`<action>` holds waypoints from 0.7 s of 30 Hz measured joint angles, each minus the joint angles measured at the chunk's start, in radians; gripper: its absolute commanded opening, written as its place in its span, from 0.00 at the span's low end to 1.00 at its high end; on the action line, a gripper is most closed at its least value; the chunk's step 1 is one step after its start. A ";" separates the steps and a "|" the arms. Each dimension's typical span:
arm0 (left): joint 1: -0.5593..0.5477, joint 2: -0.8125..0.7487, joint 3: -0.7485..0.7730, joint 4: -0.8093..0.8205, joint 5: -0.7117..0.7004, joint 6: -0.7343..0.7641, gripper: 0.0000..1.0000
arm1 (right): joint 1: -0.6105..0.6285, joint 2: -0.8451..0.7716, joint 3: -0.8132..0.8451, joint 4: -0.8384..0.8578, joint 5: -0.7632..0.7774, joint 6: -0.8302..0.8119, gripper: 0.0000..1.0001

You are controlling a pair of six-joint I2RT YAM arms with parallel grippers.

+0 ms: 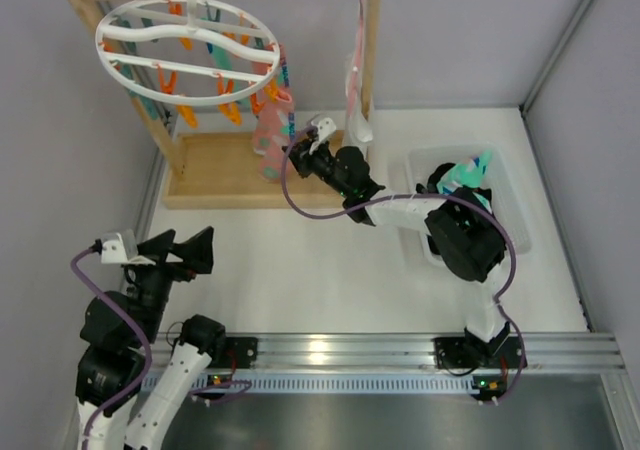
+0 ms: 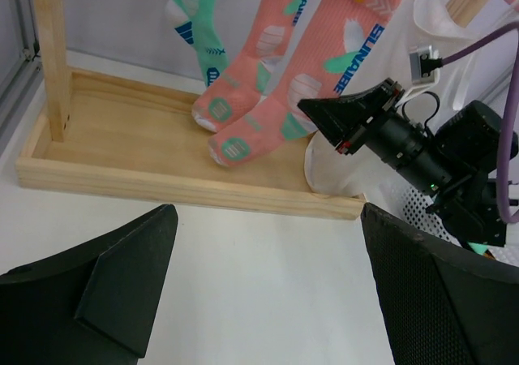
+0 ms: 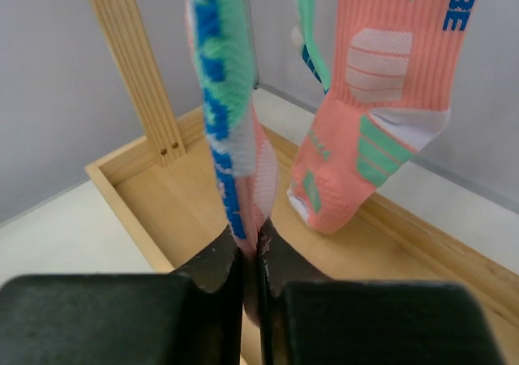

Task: Remove the socks clipped to the hanger

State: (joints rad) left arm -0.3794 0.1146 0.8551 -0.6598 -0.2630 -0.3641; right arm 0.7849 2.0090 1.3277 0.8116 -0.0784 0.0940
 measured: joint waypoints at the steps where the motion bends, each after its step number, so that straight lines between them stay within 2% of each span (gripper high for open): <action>1: 0.000 0.023 0.026 -0.006 0.010 0.000 0.98 | 0.010 -0.004 -0.019 0.030 0.006 0.005 0.00; 4: 0.000 0.127 0.163 -0.028 0.045 -0.009 0.98 | 0.053 -0.041 -0.093 0.071 0.051 0.002 0.00; 12: 0.033 0.507 0.731 -0.118 0.217 -0.014 0.98 | 0.266 -0.165 -0.147 0.050 0.282 -0.092 0.00; 15: 0.077 0.655 0.969 -0.176 0.246 0.005 0.98 | 0.378 -0.167 -0.093 -0.006 0.410 -0.164 0.00; 17: 0.115 0.728 1.066 -0.219 0.256 0.020 0.98 | 0.447 -0.156 -0.042 -0.041 0.480 -0.206 0.00; 21: 0.166 0.841 1.136 -0.291 0.246 0.035 0.99 | 0.571 -0.103 0.090 -0.087 0.592 -0.269 0.00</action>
State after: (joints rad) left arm -0.2131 0.9558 1.9911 -0.9512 -0.0166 -0.3294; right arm 1.3556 1.9064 1.4174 0.7246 0.5140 -0.1749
